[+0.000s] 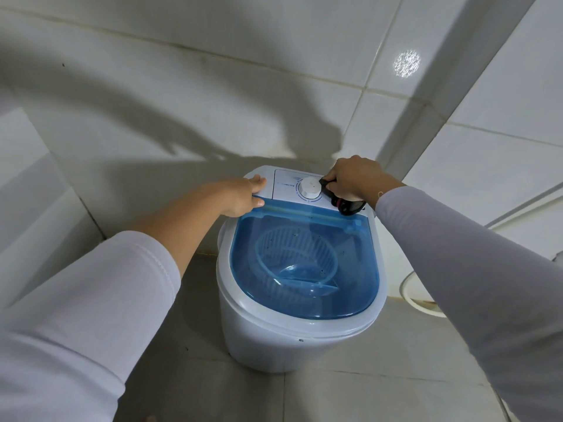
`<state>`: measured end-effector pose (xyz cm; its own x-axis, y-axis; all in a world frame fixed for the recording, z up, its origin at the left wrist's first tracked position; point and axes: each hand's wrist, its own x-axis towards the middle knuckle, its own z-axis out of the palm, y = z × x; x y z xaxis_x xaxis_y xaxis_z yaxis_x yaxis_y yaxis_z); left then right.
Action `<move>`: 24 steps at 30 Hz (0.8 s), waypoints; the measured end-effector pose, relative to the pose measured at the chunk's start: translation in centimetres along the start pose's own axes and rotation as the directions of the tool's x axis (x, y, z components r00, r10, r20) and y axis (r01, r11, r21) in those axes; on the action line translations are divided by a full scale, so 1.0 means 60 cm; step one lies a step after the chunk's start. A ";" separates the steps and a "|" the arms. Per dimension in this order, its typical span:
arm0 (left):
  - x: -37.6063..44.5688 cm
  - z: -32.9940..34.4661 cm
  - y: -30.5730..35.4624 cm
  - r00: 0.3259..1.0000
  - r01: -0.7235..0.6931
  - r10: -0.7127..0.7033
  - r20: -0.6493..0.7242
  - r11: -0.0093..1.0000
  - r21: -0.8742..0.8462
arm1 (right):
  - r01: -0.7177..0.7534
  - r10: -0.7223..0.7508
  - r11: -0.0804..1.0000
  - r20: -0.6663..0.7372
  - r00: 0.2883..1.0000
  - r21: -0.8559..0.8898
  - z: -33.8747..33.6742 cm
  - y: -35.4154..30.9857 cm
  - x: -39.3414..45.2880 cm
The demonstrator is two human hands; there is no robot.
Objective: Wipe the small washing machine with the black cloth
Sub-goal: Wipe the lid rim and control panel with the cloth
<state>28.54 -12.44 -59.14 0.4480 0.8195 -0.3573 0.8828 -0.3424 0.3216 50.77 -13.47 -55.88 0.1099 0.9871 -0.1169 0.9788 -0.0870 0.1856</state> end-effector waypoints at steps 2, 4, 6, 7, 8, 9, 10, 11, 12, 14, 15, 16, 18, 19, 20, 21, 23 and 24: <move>-0.002 0.002 0.000 1.000 0.001 -0.001 0.001 1.000 -0.015 | -0.005 0.004 1.000 0.005 1.000 0.008 0.002 -0.003 -0.008; -0.004 0.003 0.001 1.000 0.002 -0.002 0.002 1.000 -0.015 | -0.004 0.004 1.000 0.014 1.000 0.019 0.004 -0.006 -0.018; -0.006 0.002 0.002 1.000 0.005 -0.005 0.000 1.000 -0.017 | 0.005 -0.005 1.000 0.026 1.000 0.023 0.004 -0.010 -0.028; -0.008 0.002 0.002 1.000 0.005 -0.005 -0.002 1.000 -0.018 | 0.008 -0.009 1.000 0.034 0.999 0.027 0.003 -0.011 -0.034; -0.008 0.002 0.002 1.000 0.004 -0.004 -0.003 1.000 -0.019 | 0.013 -0.015 0.999 0.044 0.999 0.031 0.002 -0.013 -0.039; -0.009 0.002 0.003 1.000 0.004 -0.004 -0.004 1.000 -0.021 | 0.025 -0.027 0.999 0.055 0.998 0.028 0.001 -0.014 -0.043; -0.010 0.002 0.003 1.000 0.004 -0.004 -0.004 1.000 -0.024 | 0.040 -0.042 0.999 0.065 0.997 0.020 0.000 -0.015 -0.046; -0.010 0.003 0.004 1.000 0.004 -0.004 -0.005 1.000 -0.027 | 0.054 -0.055 0.998 0.073 0.996 0.009 -0.001 -0.016 -0.050; -0.011 0.005 0.004 1.000 0.005 -0.005 -0.008 1.000 -0.029 | 0.068 -0.067 0.998 0.076 0.995 -0.003 -0.003 -0.016 -0.053; -0.012 0.007 0.005 1.000 0.008 -0.008 -0.014 0.999 -0.036 | 0.091 -0.088 0.995 0.082 0.993 -0.031 -0.007 -0.015 -0.059; -0.014 0.007 0.006 1.000 0.008 -0.008 -0.015 0.999 -0.039 | 0.100 -0.096 0.994 0.092 0.991 -0.043 -0.010 -0.015 -0.062; -0.014 0.007 0.006 1.000 0.008 -0.009 -0.016 0.999 -0.041 | 0.107 -0.101 0.993 0.106 0.989 -0.058 -0.014 -0.013 -0.065; -0.015 0.007 0.005 1.000 0.006 -0.007 -0.011 0.999 -0.048 | 0.117 -0.104 0.990 0.147 0.984 -0.078 -0.021 -0.005 -0.068; -0.015 0.006 0.005 1.000 0.005 -0.005 -0.006 0.999 -0.050 | 0.110 -0.097 0.991 0.166 0.981 -0.074 -0.026 0.001 -0.069; -0.014 0.005 0.004 1.000 0.003 -0.003 -0.002 0.999 -0.049 | 0.097 -0.086 0.994 0.176 0.981 -0.057 -0.032 0.009 -0.068; -0.013 0.005 0.003 1.000 0.000 0.000 0.000 0.999 -0.048 | 0.079 -0.074 0.997 0.175 0.982 -0.023 -0.040 0.017 -0.067; -0.011 0.004 0.001 1.000 -0.003 0.003 0.005 0.998 -0.055 | 0.038 -0.049 0.996 0.131 0.990 0.085 -0.058 0.033 -0.062; -0.010 0.004 0.000 1.000 -0.003 0.003 0.008 0.998 -0.061 | 0.024 -0.037 0.991 0.100 0.994 0.129 -0.066 0.037 -0.059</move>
<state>28.28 -13.06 -59.15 0.4522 0.8147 -0.3630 0.8712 -0.3163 0.3754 51.88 -16.60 -51.18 0.0905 0.9711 -0.2209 0.9952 -0.0802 0.0554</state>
